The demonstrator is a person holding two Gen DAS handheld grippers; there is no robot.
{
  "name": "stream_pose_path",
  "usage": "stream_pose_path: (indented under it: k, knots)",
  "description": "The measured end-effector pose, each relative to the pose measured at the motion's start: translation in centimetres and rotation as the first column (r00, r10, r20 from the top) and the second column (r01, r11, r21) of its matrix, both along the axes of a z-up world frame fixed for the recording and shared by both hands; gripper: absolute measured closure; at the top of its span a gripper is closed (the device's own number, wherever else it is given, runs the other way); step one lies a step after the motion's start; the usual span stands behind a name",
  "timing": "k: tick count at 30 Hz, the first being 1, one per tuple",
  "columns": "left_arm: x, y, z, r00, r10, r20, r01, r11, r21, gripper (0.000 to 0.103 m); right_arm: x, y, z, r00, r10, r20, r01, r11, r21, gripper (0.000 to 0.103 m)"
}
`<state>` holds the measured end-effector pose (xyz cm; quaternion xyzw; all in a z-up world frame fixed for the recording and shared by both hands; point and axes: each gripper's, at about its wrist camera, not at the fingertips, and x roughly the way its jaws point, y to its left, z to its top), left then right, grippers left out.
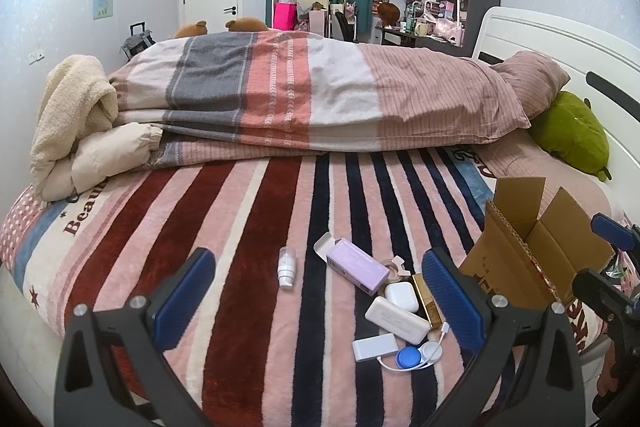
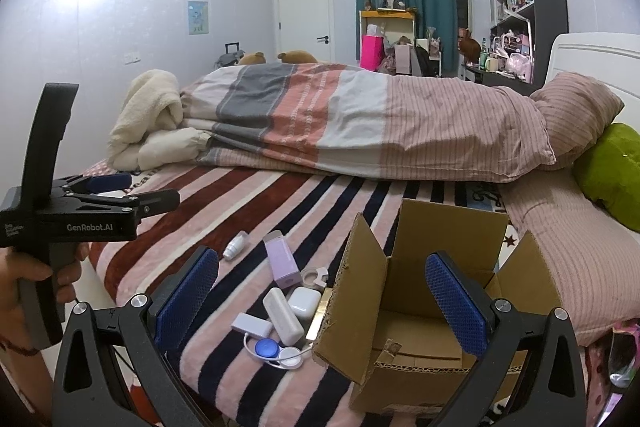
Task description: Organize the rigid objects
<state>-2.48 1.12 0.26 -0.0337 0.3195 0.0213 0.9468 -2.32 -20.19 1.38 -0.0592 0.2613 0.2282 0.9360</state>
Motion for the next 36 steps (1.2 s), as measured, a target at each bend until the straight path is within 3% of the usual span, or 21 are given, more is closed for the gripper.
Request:
stream_pose_path:
  k: [5,8,10,12,15,19,24,29,32,33,36]
  knots:
    - [0.4,2.0,-0.9,1.000,-0.001,-0.010,0.001,1.000,-0.026,0.000,-0.2,2.0,-0.2,1.000,0.008,0.015,-0.007,0.998,-0.062,0.000]
    - [0.6,4.0,-1.8,1.000,0.017,-0.017,-0.018,0.999,-0.037,0.000,0.0,4.1,-0.3,0.997,0.067,0.025,-0.065,0.995,-0.079,0.001]
    - [0.8,5.7,-2.5,0.999,0.037,-0.025,-0.038,0.998,-0.050,0.000,0.5,6.1,-0.5,0.994,0.104,0.015,-0.102,0.988,-0.112,0.016]
    - [0.9,7.8,-3.5,0.998,0.056,-0.038,-0.059,0.996,-0.070,0.000,1.4,8.8,-1.3,0.991,0.136,0.001,-0.134,0.978,-0.157,0.019]
    - [1.1,10.6,-5.1,0.993,0.091,-0.071,-0.097,0.991,-0.089,0.000,3.3,12.5,-3.2,0.973,0.212,-0.094,-0.225,0.961,-0.163,0.025]
    - [1.0,13.5,-7.1,0.986,0.127,-0.106,-0.136,0.987,-0.080,0.000,6.8,16.6,-7.5,0.943,0.231,-0.241,-0.277,0.943,-0.183,0.029]
    - [0.8,15.8,-9.4,0.977,0.155,-0.149,-0.168,0.983,-0.078,0.001,11.4,18.4,-14.2,0.949,0.113,-0.295,-0.207,0.928,-0.311,0.030]
    - [0.9,16.3,-10.9,0.975,0.130,-0.180,-0.149,0.984,-0.094,0.001,14.3,18.4,-17.6,0.955,0.039,-0.295,-0.164,0.896,-0.412,0.031]
    - [1.2,15.9,-11.3,0.978,0.099,-0.182,-0.119,0.988,-0.101,0.001,15.6,17.7,-18.5,0.952,-0.002,-0.307,-0.133,0.900,-0.415,0.031]
    - [1.4,15.7,-11.4,0.979,0.091,-0.180,-0.109,0.989,-0.096,0.001,16.0,17.4,-18.6,0.947,-0.012,-0.320,-0.128,0.902,-0.413,0.033]
    - [1.8,14.9,-11.4,0.984,0.048,-0.173,-0.066,0.992,-0.105,0.001,16.5,16.8,-19.3,0.927,-0.018,-0.375,-0.146,0.903,-0.404,0.053]
